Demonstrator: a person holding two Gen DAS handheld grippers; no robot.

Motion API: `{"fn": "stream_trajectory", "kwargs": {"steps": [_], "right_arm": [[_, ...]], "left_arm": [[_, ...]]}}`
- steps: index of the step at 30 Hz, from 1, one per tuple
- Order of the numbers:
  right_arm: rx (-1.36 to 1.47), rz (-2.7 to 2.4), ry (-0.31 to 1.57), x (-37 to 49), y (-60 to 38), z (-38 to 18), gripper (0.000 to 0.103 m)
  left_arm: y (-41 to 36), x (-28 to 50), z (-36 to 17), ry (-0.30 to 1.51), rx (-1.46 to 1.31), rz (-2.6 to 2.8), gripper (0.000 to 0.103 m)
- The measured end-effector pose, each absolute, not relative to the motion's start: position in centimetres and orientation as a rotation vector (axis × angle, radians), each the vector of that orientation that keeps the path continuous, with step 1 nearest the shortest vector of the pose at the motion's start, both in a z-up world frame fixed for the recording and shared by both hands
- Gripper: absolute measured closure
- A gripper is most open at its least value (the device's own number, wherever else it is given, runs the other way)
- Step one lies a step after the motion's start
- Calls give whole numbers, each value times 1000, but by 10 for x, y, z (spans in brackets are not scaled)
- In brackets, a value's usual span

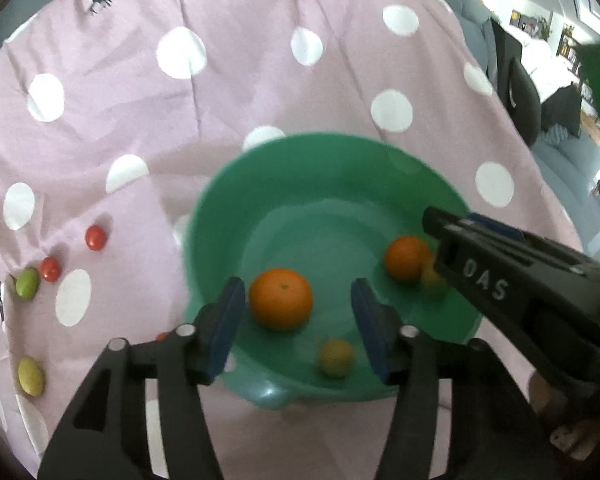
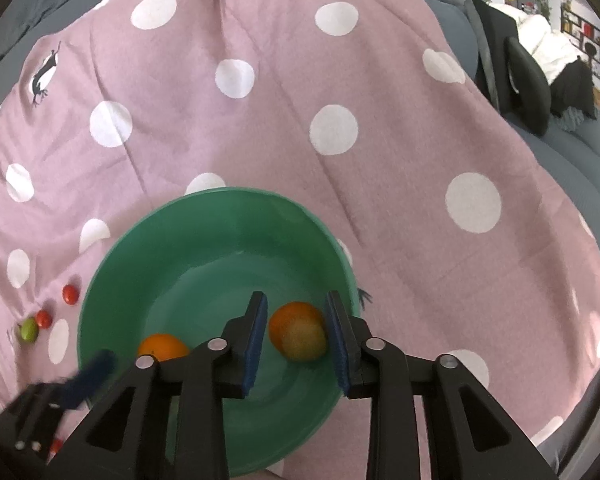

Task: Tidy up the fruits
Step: 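Open the left tool to release the tan fruit into the bowl while the right tool releases its tan fruit, then move both open tools from the bowl toward the red cherry tomatoes on the cloth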

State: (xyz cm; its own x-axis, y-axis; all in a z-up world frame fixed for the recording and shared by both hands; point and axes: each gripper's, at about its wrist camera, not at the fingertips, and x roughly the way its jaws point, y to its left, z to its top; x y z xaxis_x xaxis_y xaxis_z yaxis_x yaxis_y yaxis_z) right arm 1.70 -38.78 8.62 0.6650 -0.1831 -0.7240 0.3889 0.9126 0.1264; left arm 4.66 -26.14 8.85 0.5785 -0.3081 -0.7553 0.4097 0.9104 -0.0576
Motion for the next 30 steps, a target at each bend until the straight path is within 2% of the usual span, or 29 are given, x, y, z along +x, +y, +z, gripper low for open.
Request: {"fn": "stream_trajectory", "kwargs": {"steps": [1,2,6,9,17,20,30], "right_arm": [[286,-316,774,16,-387,88,54],[285,-308,763,15,-385,90,53],[264,-287,716,10,-375,104,52],[256,-258,673,5,-366,116,52],[211,-163,594,4,-325,137,52],[205,-111,576,5,-309,142,52],[150,87,602,12,-244,138,50]], "left_arm": [[-258,45,92,851,124,-421,45],[-253,44,97,844,118,-416,43],[-229,35,115,796,89,-387,31],[-206,30,125,772,65,-349,26],[-121,16,142,730,50,-180,22],[-86,9,143,718,23,-126,15],[-1,9,117,765,-131,10,15]]}}
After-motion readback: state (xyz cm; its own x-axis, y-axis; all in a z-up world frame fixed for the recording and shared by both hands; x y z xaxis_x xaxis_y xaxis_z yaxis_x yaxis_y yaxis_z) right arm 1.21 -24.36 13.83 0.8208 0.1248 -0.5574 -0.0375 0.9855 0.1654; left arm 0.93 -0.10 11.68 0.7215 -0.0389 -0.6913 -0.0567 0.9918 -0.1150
